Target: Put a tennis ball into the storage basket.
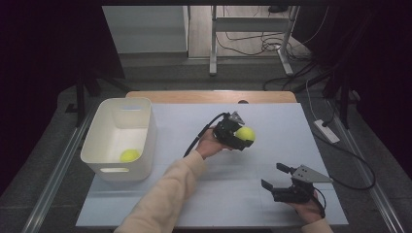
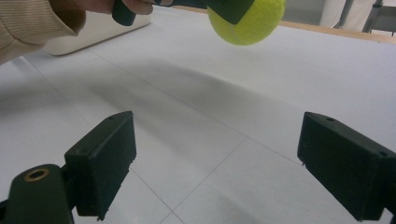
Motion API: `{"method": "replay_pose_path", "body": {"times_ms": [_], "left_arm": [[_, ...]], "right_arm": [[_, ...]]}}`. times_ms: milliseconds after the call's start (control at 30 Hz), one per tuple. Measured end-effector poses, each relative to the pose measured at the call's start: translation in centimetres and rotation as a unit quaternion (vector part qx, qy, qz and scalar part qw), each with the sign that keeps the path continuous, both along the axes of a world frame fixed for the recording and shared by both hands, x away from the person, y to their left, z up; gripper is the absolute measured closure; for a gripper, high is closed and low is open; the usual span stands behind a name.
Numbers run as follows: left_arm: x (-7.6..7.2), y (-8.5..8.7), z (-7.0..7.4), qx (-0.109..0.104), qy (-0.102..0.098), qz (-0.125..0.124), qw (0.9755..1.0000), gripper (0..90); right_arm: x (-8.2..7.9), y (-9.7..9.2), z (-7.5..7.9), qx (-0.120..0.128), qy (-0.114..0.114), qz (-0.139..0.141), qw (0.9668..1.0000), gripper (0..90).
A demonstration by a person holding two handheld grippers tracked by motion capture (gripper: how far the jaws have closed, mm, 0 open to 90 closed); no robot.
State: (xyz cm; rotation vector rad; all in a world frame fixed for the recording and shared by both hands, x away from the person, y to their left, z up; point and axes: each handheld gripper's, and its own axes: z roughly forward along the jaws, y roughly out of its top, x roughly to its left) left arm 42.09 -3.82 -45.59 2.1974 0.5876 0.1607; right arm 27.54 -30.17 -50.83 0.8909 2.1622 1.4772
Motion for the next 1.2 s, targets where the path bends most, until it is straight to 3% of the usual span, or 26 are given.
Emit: {"method": "replay_pose_path", "body": {"times_ms": [1200], "left_arm": [[-1.4,3.2,2.7,-0.021,-0.033,0.024,0.9989,27.0]], "right_arm": [[-0.1,0.2,0.2,0.005,0.004,-0.007,1.0,11.5]]}}
